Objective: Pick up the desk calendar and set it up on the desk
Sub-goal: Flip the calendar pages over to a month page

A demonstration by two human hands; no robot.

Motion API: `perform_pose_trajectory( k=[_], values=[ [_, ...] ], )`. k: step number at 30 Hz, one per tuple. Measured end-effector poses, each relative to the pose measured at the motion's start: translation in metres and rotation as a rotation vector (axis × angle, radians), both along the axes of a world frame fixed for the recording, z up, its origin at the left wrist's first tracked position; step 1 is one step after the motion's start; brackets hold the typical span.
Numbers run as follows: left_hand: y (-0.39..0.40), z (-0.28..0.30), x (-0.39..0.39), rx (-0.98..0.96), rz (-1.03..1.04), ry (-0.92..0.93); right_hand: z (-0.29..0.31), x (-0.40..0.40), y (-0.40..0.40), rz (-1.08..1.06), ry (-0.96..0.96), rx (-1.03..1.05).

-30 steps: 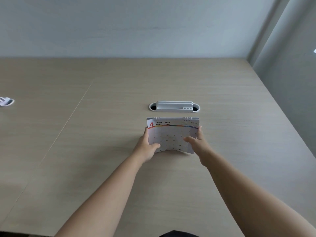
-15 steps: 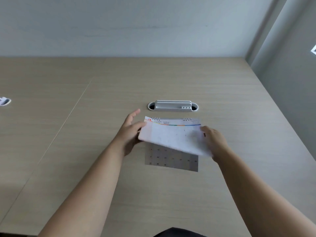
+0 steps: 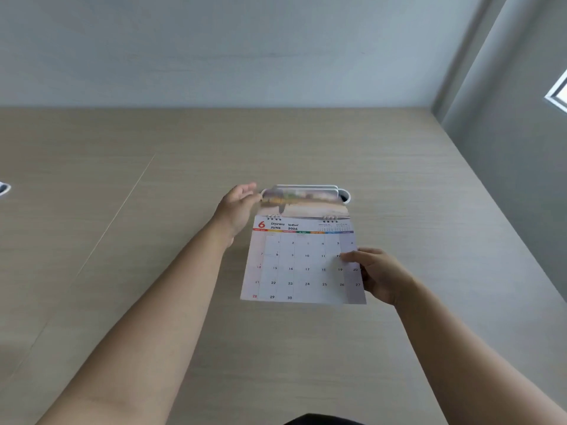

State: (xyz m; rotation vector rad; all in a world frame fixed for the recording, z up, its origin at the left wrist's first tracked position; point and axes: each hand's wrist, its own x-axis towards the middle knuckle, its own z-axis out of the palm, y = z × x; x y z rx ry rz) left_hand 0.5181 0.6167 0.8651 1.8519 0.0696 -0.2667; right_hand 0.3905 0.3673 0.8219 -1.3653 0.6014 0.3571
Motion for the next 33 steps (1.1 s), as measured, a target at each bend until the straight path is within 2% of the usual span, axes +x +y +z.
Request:
perform_pose_trajectory(
  k=[4, 8, 13, 18, 24, 33],
  values=[
    [0.015, -0.029, -0.006, 0.064, 0.005, 0.128, 0.000, 0.002, -0.006, 0.025, -0.026, -0.029],
    [0.016, -0.053, -0.014, -0.006, 0.005, 0.244, -0.011, 0.002, -0.004, 0.031, -0.001, -0.058],
    [0.014, -0.067, -0.018, 0.000, 0.055, 0.224, -0.027, 0.006, 0.000, 0.019, 0.047, -0.098],
    [0.014, -0.071, -0.009, 0.005, 0.043, 0.196, -0.036, 0.018, -0.002, -0.013, 0.053, -0.297],
    [0.001, -0.076, 0.001, -0.103, 0.088, 0.186, -0.023, 0.052, -0.001, -0.074, -0.023, -0.250],
    [-0.022, -0.072, 0.046, -0.192, 0.234, 0.202, -0.009, 0.120, -0.014, -0.164, -0.096, -0.326]
  ],
)
